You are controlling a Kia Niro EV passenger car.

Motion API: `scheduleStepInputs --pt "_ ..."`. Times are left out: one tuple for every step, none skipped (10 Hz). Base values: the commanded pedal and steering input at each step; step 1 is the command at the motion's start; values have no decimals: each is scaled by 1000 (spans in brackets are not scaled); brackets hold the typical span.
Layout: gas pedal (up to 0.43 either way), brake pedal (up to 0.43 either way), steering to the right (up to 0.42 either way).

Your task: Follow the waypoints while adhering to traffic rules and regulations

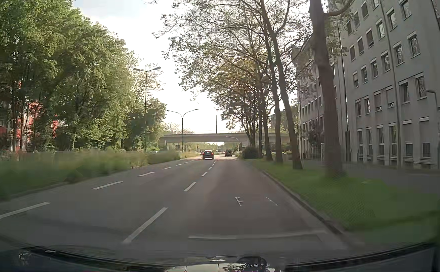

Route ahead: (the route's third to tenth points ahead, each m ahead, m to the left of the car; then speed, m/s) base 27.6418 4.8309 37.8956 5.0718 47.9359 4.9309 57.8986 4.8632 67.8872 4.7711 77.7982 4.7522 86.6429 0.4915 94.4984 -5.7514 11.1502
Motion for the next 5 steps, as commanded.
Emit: scheduleStepInputs --pt "67 0 0" --pt "67 0 0" --pt "67 0 0" --pt "59 0 0" --pt "47 0 0"
